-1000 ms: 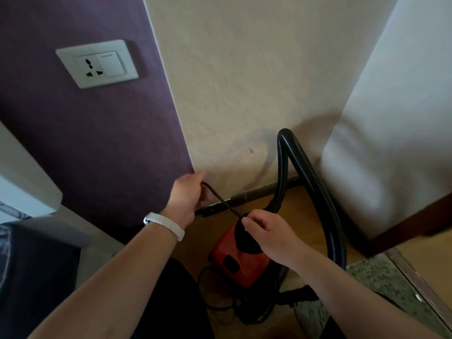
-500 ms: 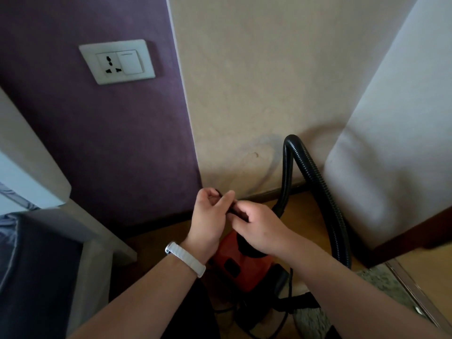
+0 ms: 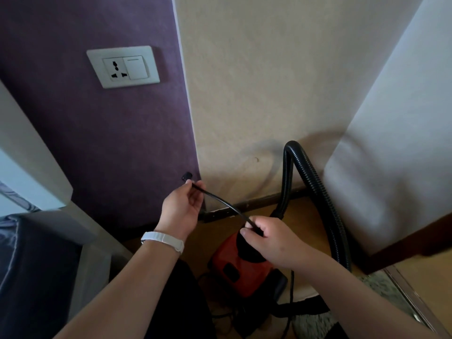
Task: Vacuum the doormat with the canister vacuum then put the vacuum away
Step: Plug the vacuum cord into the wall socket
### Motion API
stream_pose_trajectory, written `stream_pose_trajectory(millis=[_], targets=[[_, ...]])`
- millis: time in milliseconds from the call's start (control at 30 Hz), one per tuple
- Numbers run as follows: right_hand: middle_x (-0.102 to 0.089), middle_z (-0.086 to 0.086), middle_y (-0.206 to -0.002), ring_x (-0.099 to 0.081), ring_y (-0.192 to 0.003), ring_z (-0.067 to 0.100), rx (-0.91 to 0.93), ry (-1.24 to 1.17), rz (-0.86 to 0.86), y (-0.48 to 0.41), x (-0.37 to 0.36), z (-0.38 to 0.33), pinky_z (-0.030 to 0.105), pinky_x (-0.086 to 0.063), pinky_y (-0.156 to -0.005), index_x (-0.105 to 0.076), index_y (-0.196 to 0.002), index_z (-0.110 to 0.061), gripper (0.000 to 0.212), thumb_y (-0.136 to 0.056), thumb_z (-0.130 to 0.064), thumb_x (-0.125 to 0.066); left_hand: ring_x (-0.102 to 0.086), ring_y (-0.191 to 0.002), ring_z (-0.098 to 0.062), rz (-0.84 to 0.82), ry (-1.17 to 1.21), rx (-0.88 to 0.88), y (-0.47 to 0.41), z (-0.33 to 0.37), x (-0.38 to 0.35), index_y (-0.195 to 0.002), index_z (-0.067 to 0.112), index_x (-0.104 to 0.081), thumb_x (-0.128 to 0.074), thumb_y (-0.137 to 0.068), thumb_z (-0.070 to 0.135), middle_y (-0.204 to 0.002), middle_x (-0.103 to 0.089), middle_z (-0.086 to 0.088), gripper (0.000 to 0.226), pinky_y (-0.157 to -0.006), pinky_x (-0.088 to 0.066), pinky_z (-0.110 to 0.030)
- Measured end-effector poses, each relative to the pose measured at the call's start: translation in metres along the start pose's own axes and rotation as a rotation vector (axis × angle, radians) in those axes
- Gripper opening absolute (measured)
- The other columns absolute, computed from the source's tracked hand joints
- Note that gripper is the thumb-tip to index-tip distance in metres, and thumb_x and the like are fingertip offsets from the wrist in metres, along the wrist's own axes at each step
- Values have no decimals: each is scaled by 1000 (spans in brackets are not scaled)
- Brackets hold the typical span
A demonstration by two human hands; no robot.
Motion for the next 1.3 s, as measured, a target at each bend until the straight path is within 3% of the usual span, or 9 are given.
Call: stream_pose_trajectory(millis=[200, 333, 467, 567, 667, 833, 1000, 1133, 1300], targets=[[-41, -7, -55, -38, -48, 7, 73, 4, 54, -14, -3, -24, 20, -30, -50, -48, -74, -15, 29, -98, -28, -58, -66, -68, -15, -84, -327, -244, 26, 3, -5, -103, 7, -60, -53, -100, 5, -77, -71, -5, 8, -62, -52, -23], [-48, 0, -64, -45, -55, 18, 28, 100, 35, -34, -5, -40, 34, -33, -55, -50, -78, -19, 27, -98, -38, -54, -69, -73, -20, -191, -557, -375, 46, -2, -13, -107, 0, -58, -57, -97, 1, -80, -74, -8, 10, -70, -59, -32], [-63, 2, -74, -59, -63, 24, 25, 84, 70, -45, -8, -53, 43, -43, -56, -60, -92, -16, 35, -98, -49, -48, -64, -76, -32, -216, -549, -365, 54, 2, -15, -93, 1, -58, -60, -96, 4, -87, -66, -29, 5, -78, -56, -47], [-46, -4, -60, -40, -51, 14, 50, 61, 78, -52, -13, -62, 30, -29, -50, -53, -84, -11, 36, -101, -42, -50, -56, -69, -29, -103, -509, -353, 48, 17, -14, -87, 3, -59, -61, -97, 19, -80, -59, -19, 19, -63, -51, -40], [-47, -3, -60, -41, -50, 15, 88, 67, 84, -64, -16, -82, 30, -30, -50, -53, -84, -13, 33, -102, -40, -49, -51, -59, -24, -47, -481, -370, 44, 43, -19, -86, 5, -61, -60, -98, 23, -75, -58, -13, 22, -50, -44, -31], [-56, 1, -65, -55, -59, 22, 145, 70, 189, -96, -18, -117, 37, -40, -55, -53, -83, -15, 28, -100, -37, -51, -59, -63, -13, 0, -408, -458, 23, 107, -29, -89, 15, -66, -56, -100, 25, -68, -65, 0, 18, -53, -44, -25], [-52, 2, -62, -50, -53, 22, 178, 83, 214, -125, -19, -144, 33, -34, -51, -54, -84, -11, 30, -101, -35, -51, -44, -47, -10, 17, -484, -501, 1, 156, -41, -89, 14, -67, -55, -99, 25, -62, -58, 2, 19, -45, -36, -23], [-55, 9, -65, -53, -57, 25, 214, 109, 231, -139, -16, -158, 33, -36, -52, -55, -82, -9, 31, -100, -34, -53, -38, -45, -11, 76, -521, -538, -10, 186, -42, -83, 15, -66, -57, -97, 25, -59, -55, 3, 20, -45, -30, -26], [-48, 0, -58, -48, -53, 16, 238, 119, 272, -151, -10, -171, 32, -34, -52, -54, -76, -10, 34, -99, -35, -55, -36, -45, -11, 67, -533, -560, -18, 215, -46, -83, 15, -66, -58, -97, 26, -61, -52, 3, 20, -45, -29, -25]])
Point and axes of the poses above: each hand's wrist, its own y-axis away from the middle knuckle, its own x-axis out of the back of the hand, z = x × y, the point moved 3 cm from there along -y, towards the middle knuckle
